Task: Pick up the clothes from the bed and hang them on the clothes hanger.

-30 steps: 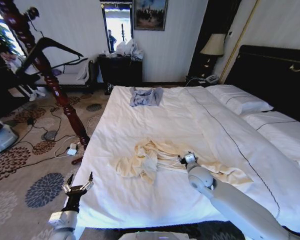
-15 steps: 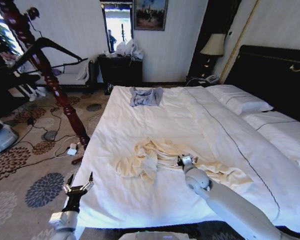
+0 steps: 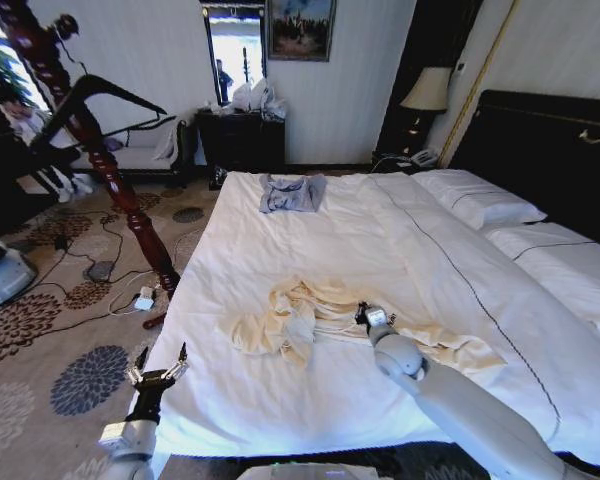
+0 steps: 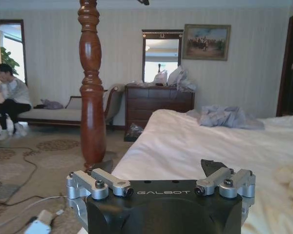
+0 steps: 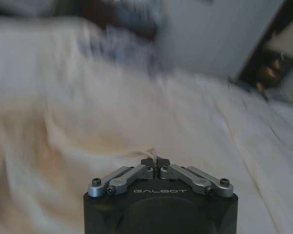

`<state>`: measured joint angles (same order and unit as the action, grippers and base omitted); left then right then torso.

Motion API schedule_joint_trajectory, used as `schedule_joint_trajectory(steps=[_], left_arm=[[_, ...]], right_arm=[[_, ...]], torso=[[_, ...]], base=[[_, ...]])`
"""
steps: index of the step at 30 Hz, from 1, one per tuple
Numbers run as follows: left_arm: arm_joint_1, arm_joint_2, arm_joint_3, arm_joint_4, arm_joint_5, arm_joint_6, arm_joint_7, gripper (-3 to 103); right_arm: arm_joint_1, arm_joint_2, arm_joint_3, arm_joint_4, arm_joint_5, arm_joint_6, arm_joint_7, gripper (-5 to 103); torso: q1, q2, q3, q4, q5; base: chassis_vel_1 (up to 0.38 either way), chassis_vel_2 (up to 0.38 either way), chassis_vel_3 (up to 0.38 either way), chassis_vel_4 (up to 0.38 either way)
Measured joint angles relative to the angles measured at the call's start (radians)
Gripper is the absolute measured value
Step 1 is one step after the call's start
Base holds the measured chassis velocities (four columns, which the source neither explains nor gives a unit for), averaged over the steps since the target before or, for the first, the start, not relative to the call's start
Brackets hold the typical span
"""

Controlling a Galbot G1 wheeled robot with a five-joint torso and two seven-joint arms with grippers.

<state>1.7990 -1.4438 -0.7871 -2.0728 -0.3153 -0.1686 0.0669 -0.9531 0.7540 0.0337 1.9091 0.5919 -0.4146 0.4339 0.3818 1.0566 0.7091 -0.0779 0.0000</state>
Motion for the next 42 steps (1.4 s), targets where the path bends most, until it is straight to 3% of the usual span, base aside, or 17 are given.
schedule_joint_trajectory(steps=[3, 5, 6, 9, 16, 18, 21, 26, 27, 29, 35, 42], left_arm=[[-0.014, 0.022, 0.015, -0.032, -0.038, 0.022, 0.002, 100], [-0.019, 0.032, 0.024, -0.044, -0.043, 0.024, 0.009, 100], [-0.019, 0.032, 0.024, -0.044, -0.043, 0.024, 0.009, 100], [-0.026, 0.051, 0.044, -0.062, -0.045, 0.025, 0.029, 100], [-0.044, 0.098, 0.078, -0.072, -0.079, 0.033, 0.062, 100], [-0.062, 0.139, 0.105, -0.08, -0.132, 0.056, 0.067, 100], [-0.08, 0.161, 0.124, -0.083, -0.164, 0.071, 0.063, 100], [-0.142, 0.24, 0.245, -0.088, -0.286, 0.181, 0.017, 100], [-0.142, 0.24, 0.245, -0.088, -0.286, 0.181, 0.017, 100], [-0.189, 0.262, 0.323, -0.059, -0.364, 0.236, -0.002, 100], [-0.32, 0.221, 0.457, 0.043, -0.474, 0.293, -0.026, 100], [-0.406, 0.153, 0.528, 0.084, -0.583, 0.326, -0.027, 100]], right_arm=[[0.042, -0.027, 0.114, 0.014, 0.091, 0.177, -0.229, 1], [0.089, -0.035, 0.149, 0.031, 0.187, 0.217, -0.283, 1], [0.089, -0.035, 0.149, 0.031, 0.187, 0.217, -0.283, 1], [0.21, -0.041, 0.183, 0.063, 0.367, 0.246, -0.31, 1], [0.309, -0.078, 0.181, 0.079, 0.473, 0.272, -0.341, 1], [0.347, -0.128, 0.148, 0.085, 0.51, 0.29, -0.361, 1], [0.373, -0.145, 0.129, 0.09, 0.536, 0.301, -0.366, 1], [0.487, -0.164, 0.063, 0.103, 0.642, 0.322, -0.364, 1], [0.487, -0.164, 0.063, 0.103, 0.642, 0.322, -0.364, 1], [0.528, -0.178, 0.034, 0.109, 0.671, 0.333, -0.363, 1], [0.606, -0.197, -0.008, 0.094, 0.688, 0.367, -0.365, 1], [0.656, -0.223, -0.015, 0.104, 0.711, 0.369, -0.365, 1]], torso=[[0.0, 0.0, 0.0, 0.0001, 0.0], [0.0, 0.0, 0.0, -0.0001, 0.0002], [0.0, 0.0, 0.0, -0.0001, 0.0002], [0.0, 0.0, 0.0, 0.0007, -0.0001], [0.0, 0.0, 0.0, 0.0001, 0.0], [0.0, 0.0, 0.0, -0.0001, 0.0001], [0.0, 0.0, 0.0, 0.0, 0.0], [0.0, 0.0, 0.0, 0.0005, 0.0], [0.0, 0.0, 0.0, 0.0005, 0.0], [0.0, 0.0, 0.0, 0.0003, 0.0], [0.0, 0.0, 0.0, 0.0002, 0.0001], [0.0, 0.0, 0.0, 0.0002, 0.0002]], base=[[0.0, 0.0, 0.0, 0.0], [0.0, 0.0, 0.0, 0.0], [0.0, 0.0, 0.0, 0.0], [0.0, 0.0, 0.0, 0.0], [0.0, 0.0, 0.0, 0.0], [0.0, 0.0, 0.0, 0.0], [0.0, 0.0, 0.0, 0.0], [0.0, 0.0, 0.0, 0.0], [0.0, 0.0, 0.0, 0.0], [0.0, 0.0, 0.0, 0.0], [0.0, 0.0, 0.0, 0.0], [0.0, 0.0, 0.0, 0.0]])
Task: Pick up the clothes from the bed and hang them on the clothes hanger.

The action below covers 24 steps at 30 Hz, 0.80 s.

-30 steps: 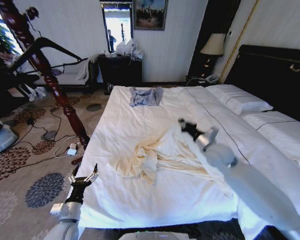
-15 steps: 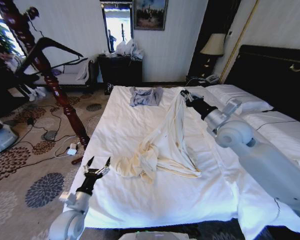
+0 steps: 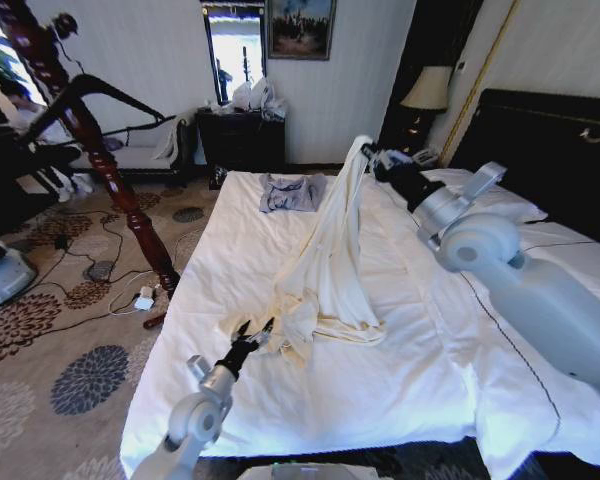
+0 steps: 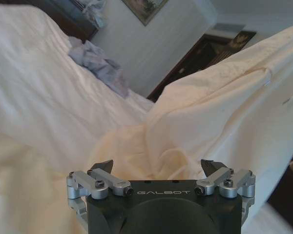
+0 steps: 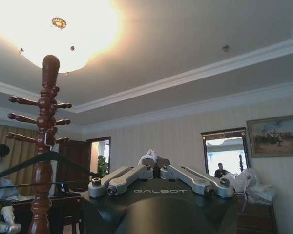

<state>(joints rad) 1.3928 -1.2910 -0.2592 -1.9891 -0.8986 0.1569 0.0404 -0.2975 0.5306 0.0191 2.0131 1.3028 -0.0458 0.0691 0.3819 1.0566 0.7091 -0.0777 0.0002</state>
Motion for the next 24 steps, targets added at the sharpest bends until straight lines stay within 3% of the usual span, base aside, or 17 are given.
schedule_joint_trajectory(steps=[5, 12, 13, 16, 22, 24], left_arm=[[-0.078, -0.087, 0.054, 0.052, -0.022, 0.018, -0.008, 100], [-0.16, -0.137, 0.14, 0.119, 0.021, 0.031, -0.03, 100], [-0.204, -0.145, 0.173, 0.139, 0.029, 0.044, -0.067, 100], [-0.222, -0.147, 0.178, 0.139, 0.026, 0.058, -0.099, 100], [-0.219, -0.108, 0.161, 0.064, -0.098, 0.137, -0.214, 100], [-0.234, -0.098, 0.145, 0.045, -0.143, 0.195, -0.281, 100]], right_arm=[[-0.051, -0.023, 0.029, 0.024, -0.007, -0.001, 0.0, 1], [-0.142, -0.051, 0.085, 0.038, -0.026, -0.004, -0.001, 1], [-0.176, -0.069, 0.111, 0.05, -0.035, -0.004, -0.004, 1], [-0.19, -0.076, 0.126, 0.057, -0.037, -0.004, -0.005, 1], [-0.214, -0.092, 0.158, 0.074, -0.038, -0.004, -0.005, 1], [-0.218, -0.102, 0.163, 0.083, -0.036, -0.004, -0.005, 1]], torso=[[0.0, 0.0, 0.0, -0.0002, 0.0002], [0.0, 0.0, 0.0, -0.0001, 0.0001], [0.0, 0.0, 0.0, -0.0002, 0.0001], [0.0, 0.0, 0.0, -0.0001, -0.0001], [0.0, 0.0, 0.0, 0.0002, -0.0002], [0.0, 0.0, 0.0, 0.0002, -0.0002]], base=[[0.0, 0.0, 0.0, 0.0], [0.0, 0.0, 0.0, 0.0], [0.0, 0.0, 0.0, 0.0], [0.0, 0.0, 0.0, 0.0], [0.0, 0.0, 0.0, 0.0], [0.0, 0.0, 0.0, 0.0]])
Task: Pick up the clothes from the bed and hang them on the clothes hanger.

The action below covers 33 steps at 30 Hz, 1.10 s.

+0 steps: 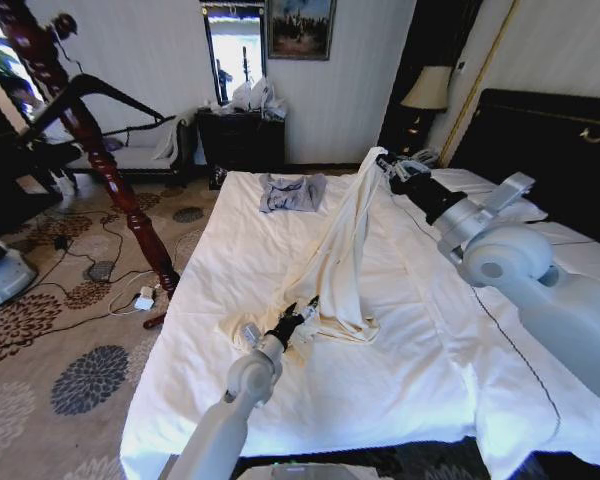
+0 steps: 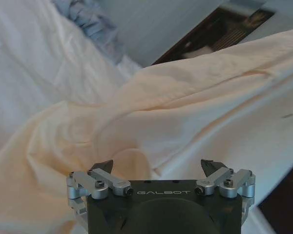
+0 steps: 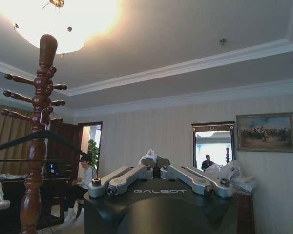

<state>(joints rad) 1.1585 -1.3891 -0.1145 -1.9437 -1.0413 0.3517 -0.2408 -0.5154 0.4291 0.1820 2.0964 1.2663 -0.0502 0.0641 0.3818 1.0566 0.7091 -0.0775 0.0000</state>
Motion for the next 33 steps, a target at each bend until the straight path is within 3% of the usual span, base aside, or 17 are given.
schedule_joint_trajectory(steps=[5, 8, 16, 17, 20, 26, 28, 33], left_arm=[[-0.046, -0.001, -0.017, 0.006, -0.052, 0.068, -0.067, 97], [-0.098, -0.02, -0.024, 0.047, -0.09, 0.141, -0.111, 96], [-0.12, -0.057, 0.01, 0.084, -0.099, 0.181, -0.129, 93], [-0.122, -0.07, 0.015, 0.092, -0.101, 0.181, -0.129, 85], [-0.122, -0.082, 0.016, 0.098, -0.103, 0.179, -0.129, 80], [-0.117, -0.082, 0.009, 0.094, -0.109, 0.171, -0.126, 53], [-0.116, -0.079, 0.006, 0.093, -0.112, 0.169, -0.125, 53], [-0.111, -0.069, -0.009, 0.082, -0.123, 0.16, -0.111, 30]], right_arm=[[0.0, -0.004, 0.001, 0.012, 0.002, 0.0, 0.0, 1], [0.004, 0.0, -0.007, 0.023, 0.001, -0.001, -0.001, 1], [0.007, 0.006, -0.01, 0.024, -0.002, -0.001, -0.003, 1], [0.004, 0.005, -0.006, 0.024, -0.002, -0.001, -0.003, 1], [-0.001, 0.002, 0.002, 0.026, -0.002, -0.001, -0.004, 1], [-0.02, 0.0, 0.019, 0.029, -0.006, 0.001, -0.004, 1], [-0.021, 0.001, 0.019, 0.029, -0.008, 0.001, -0.004, 1], [-0.02, 0.011, 0.016, 0.023, -0.015, 0.004, -0.004, 1]], torso=[[0.0, 0.0, 0.0, -0.0003, 0.0001], [0.0, 0.0, 0.0, -0.0003, 0.0], [0.0, 0.0, 0.0, -0.0003, 0.0], [0.0, 0.0, 0.0, -0.0002, 0.0], [0.0, 0.0, 0.0, -0.0002, 0.0001], [0.0, 0.0, 0.0, -0.0002, 0.0], [0.0, 0.0, 0.0, -0.0003, 0.0], [0.0, 0.0, 0.0, -0.0002, 0.0]], base=[[0.0, 0.0, 0.0, 0.0], [0.0, 0.0, 0.0, 0.0], [0.0, 0.0, 0.0, 0.0], [0.0, 0.0, 0.0, 0.0], [0.0, 0.0, 0.0, 0.0], [0.0, 0.0, 0.0, 0.0], [0.0, 0.0, 0.0, 0.0], [0.0, 0.0, 0.0, 0.0]])
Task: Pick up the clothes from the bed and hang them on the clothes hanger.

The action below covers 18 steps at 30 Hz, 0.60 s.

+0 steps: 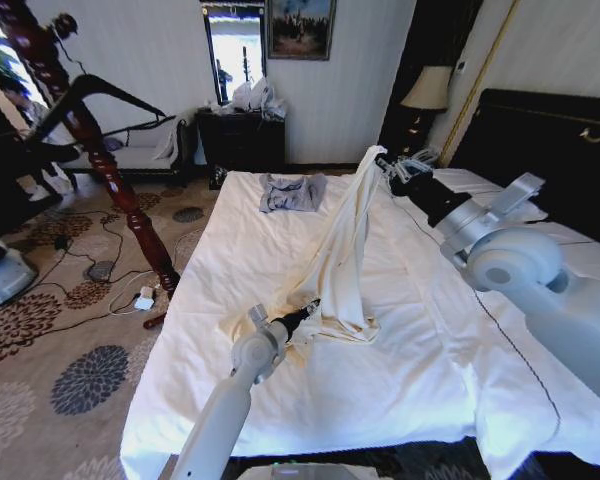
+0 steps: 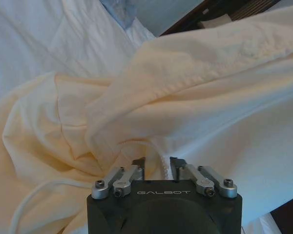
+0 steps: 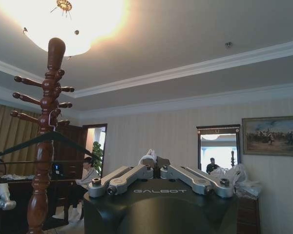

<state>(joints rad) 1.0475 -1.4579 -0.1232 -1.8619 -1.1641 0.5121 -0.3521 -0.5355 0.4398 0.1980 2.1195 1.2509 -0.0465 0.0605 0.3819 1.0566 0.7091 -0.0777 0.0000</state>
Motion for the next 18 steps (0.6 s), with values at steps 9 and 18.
schedule_joint_trajectory(steps=[9, 18], left_arm=[[0.019, 0.051, -0.037, -0.045, -0.052, -0.017, 0.028, 2], [0.043, 0.142, -0.064, -0.079, -0.1, -0.039, 0.055, 0]], right_arm=[[0.001, 0.001, 0.0, -0.016, -0.015, 0.023, -0.001, 1], [-0.011, -0.008, 0.024, -0.017, -0.017, 0.036, -0.001, 1]], torso=[[0.0, 0.0, 0.0, 0.0, 0.0], [0.0, 0.0, 0.0, 0.0, -0.0001]], base=[[0.0, 0.0, 0.0, 0.0], [0.0, 0.0, 0.0, 0.0]])
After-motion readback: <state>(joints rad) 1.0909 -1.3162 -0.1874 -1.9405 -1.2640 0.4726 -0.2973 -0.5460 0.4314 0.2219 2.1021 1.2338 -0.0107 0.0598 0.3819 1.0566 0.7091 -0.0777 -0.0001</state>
